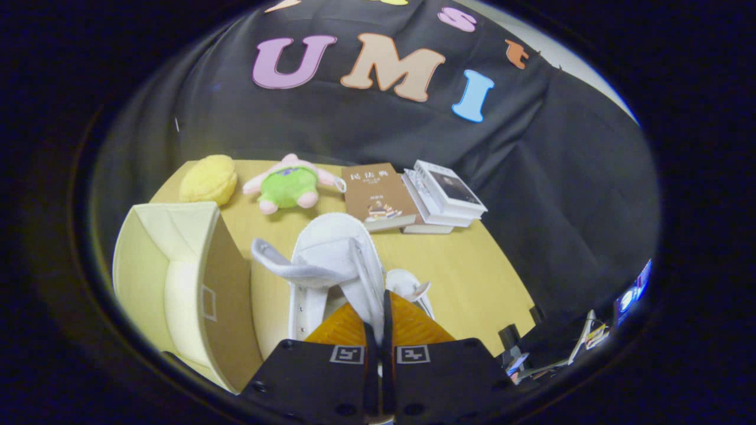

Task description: Open the storage box then place both shoes into the box .Put the left shoe in first, then the right shoe, with the right side of both shoes facing outward in a uniform manner.

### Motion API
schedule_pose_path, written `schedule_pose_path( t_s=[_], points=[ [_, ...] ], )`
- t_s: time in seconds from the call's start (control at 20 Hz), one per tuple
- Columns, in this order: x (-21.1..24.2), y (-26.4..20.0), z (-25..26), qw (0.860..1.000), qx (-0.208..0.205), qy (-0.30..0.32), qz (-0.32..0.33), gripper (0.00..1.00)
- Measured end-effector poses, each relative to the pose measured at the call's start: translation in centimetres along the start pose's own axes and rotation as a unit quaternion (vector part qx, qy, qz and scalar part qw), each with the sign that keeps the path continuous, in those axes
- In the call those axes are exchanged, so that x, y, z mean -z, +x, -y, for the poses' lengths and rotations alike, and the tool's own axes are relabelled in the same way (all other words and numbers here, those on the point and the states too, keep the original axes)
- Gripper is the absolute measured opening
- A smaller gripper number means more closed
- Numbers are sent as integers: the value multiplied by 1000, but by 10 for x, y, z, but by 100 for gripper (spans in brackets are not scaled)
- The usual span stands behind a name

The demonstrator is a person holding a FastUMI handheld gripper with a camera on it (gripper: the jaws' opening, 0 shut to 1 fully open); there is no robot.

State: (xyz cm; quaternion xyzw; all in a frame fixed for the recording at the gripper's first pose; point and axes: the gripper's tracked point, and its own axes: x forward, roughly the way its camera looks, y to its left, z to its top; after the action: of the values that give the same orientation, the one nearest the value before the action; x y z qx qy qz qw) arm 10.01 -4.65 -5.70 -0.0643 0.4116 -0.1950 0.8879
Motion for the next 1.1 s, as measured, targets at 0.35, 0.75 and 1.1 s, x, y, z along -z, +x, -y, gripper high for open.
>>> schedule_pose_path(
  t_s=[0.35,0.75,1.1],
  points=[
    [-60,-61,-55,997,-50,-7,55,6],
    [-63,-83,-151,993,-111,-2,44,6],
    [-28,-62,-213,995,-98,-27,-2,6]
  ],
)
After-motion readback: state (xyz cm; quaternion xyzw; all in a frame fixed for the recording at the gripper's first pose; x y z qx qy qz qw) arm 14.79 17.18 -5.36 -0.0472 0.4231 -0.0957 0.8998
